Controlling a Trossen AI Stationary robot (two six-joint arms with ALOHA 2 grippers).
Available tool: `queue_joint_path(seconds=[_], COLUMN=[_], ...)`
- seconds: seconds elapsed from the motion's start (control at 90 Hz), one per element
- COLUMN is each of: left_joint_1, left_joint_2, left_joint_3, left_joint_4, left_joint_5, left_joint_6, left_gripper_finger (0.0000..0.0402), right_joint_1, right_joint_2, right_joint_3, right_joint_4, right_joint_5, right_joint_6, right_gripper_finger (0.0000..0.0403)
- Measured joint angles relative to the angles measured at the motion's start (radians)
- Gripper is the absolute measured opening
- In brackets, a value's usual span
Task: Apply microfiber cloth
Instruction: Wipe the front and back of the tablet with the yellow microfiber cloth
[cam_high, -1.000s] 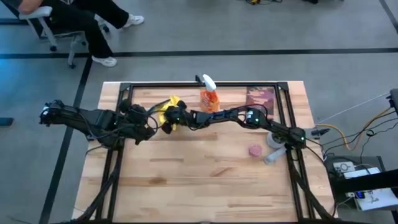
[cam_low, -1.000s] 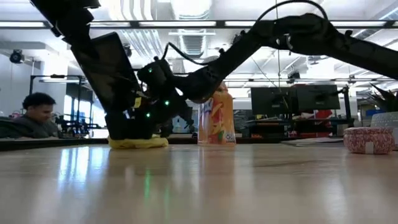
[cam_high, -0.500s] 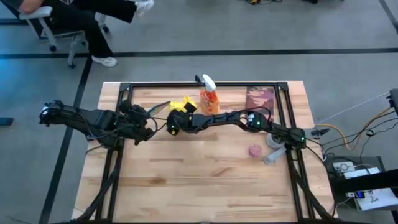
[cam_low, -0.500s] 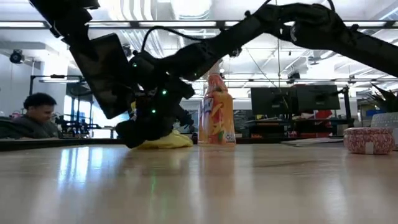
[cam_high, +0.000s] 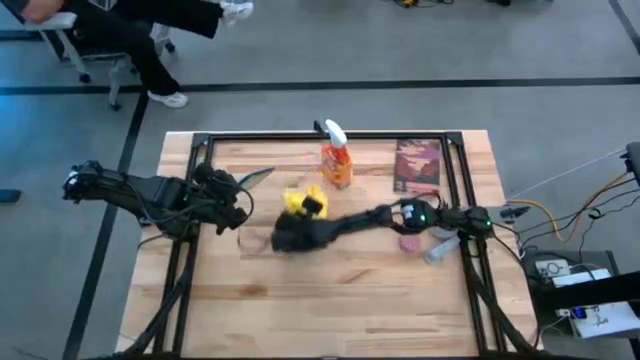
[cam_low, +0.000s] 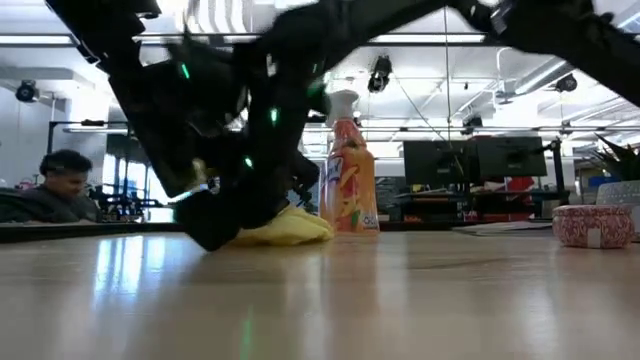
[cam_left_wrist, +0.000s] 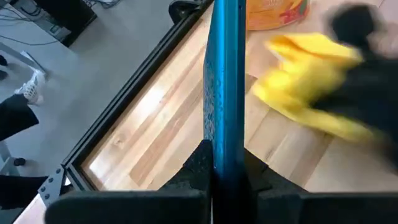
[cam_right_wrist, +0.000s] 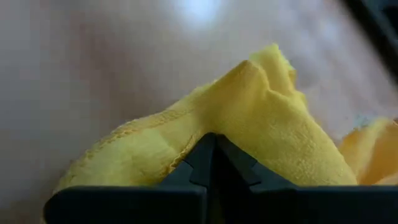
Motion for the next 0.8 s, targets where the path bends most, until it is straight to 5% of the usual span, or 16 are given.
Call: queue_joint_path(seconds=[0.2, 0.489, 0.656, 0.8], left_joint_1=[0.001, 0.001, 0.001, 0.001], left_joint_2=[0.013, 0.038, 0.040, 0.041], left_joint_3=[-0.001, -0.002, -0.002, 0.009], left_joint_4=[0.006, 0.020, 0.060, 0.113], left_joint_5=[0.039, 0.263, 0.322, 0.404], left_joint_6=[-0.012, -0.075, -0.109, -0.122], left_gripper_finger=[0.0009, 0.0009, 0.0009, 0.0009], right_joint_1=[0.128, 0.229, 0.259, 0.270], right_joint_2=[-0.046, -0.237, -0.341, -0.456], right_joint_3=[-0.008, -0.036, -0.154, -0.324], right_joint_4=[-0.019, -0.208, -0.248, -0.101], right_joint_5=[0.090, 0.197, 0.186, 0.155], right_joint_6=[-0.118, -0.242, -0.227, -0.232], right_gripper_finger=[0.0000, 0.0000, 0.0000, 0.0000])
